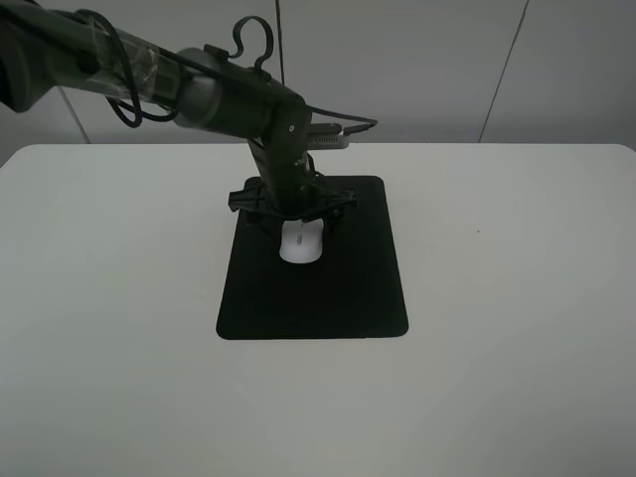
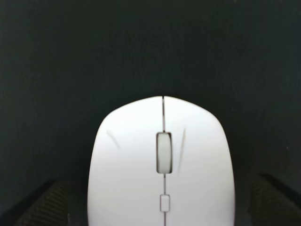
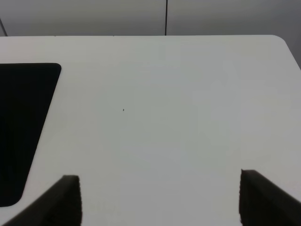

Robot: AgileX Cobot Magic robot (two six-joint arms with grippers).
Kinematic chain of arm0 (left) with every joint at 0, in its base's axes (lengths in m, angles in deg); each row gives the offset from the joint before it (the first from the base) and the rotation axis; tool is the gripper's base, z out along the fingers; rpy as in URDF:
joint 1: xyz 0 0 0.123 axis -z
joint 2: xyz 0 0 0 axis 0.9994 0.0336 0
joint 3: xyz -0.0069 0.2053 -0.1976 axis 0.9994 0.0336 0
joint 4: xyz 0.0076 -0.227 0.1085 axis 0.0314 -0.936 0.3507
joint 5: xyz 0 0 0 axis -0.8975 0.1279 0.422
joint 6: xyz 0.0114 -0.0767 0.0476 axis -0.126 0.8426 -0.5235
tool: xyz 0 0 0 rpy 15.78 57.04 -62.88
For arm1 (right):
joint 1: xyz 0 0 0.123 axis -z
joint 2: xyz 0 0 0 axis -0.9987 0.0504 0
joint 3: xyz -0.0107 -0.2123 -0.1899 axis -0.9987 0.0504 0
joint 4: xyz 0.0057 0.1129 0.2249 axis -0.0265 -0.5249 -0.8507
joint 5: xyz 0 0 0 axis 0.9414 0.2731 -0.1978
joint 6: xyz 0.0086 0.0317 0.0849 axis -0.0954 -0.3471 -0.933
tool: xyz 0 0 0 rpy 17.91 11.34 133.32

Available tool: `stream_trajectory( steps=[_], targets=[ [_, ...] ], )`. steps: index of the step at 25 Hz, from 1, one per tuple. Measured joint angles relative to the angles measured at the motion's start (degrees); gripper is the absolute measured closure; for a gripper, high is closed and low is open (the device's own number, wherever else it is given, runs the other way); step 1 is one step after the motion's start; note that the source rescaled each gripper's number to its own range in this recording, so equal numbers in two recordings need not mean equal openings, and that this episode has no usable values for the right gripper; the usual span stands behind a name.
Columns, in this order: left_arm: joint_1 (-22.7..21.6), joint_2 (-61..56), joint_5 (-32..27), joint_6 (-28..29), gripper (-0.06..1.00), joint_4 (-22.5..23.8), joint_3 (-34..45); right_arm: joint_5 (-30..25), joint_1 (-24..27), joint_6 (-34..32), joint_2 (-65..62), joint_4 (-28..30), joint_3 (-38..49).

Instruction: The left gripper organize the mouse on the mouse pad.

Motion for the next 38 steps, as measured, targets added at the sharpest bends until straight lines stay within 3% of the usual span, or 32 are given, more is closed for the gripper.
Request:
stream_trajectory(
  steps=[8, 17, 28, 38],
  targets=[
    [-0.6, -6.4, -1.8, -0.9, -0.06, 1.2, 0.0, 0.0, 0.0, 0.0, 0.0, 0.0, 0.0],
    [-1.3, -19.0, -14.2, -8.3, -0.06, 8.5, 0.0, 0.0, 0.0, 0.0, 0.0, 0.0, 0.0],
    [-1.3, -33.8, -28.6, -9.6, -0.06, 15.7, 0.0, 0.0, 0.0, 0.0, 0.0, 0.0, 0.0],
    [-1.5, -44.1, -31.0, -12.4, -0.06, 15.1, 0.0, 0.0, 0.0, 0.0, 0.0, 0.0, 0.0]
  ],
)
